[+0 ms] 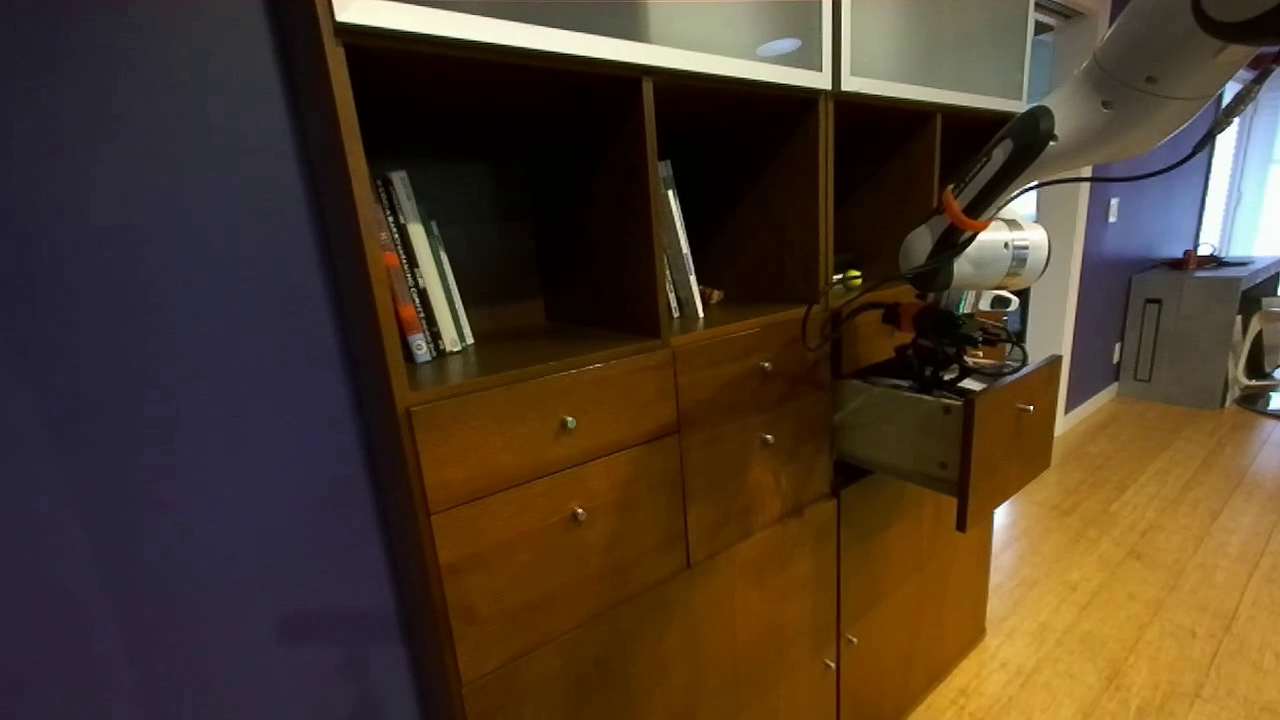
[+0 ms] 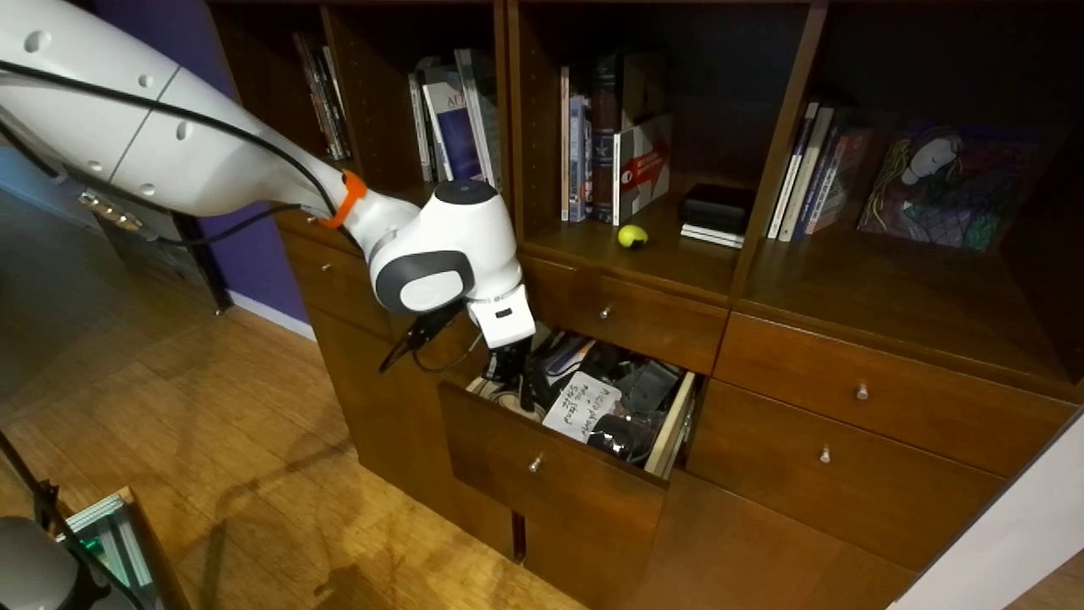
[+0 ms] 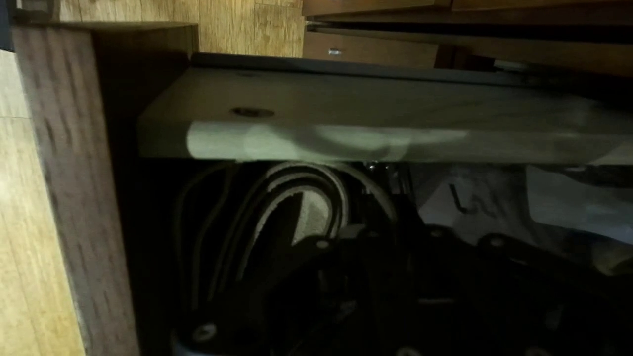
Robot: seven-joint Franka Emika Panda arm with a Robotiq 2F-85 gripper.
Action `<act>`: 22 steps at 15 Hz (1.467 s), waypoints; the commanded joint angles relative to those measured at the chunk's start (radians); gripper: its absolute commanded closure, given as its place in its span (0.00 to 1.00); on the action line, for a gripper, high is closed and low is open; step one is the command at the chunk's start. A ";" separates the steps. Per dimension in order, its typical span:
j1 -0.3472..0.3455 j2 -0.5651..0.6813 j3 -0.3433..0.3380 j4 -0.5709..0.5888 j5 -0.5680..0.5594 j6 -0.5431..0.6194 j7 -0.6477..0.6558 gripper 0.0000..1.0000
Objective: Remove the belt from the open drawer and put it on top of the drawer
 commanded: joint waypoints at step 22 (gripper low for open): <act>-0.056 -0.492 0.003 -0.132 -0.015 0.193 0.133 0.99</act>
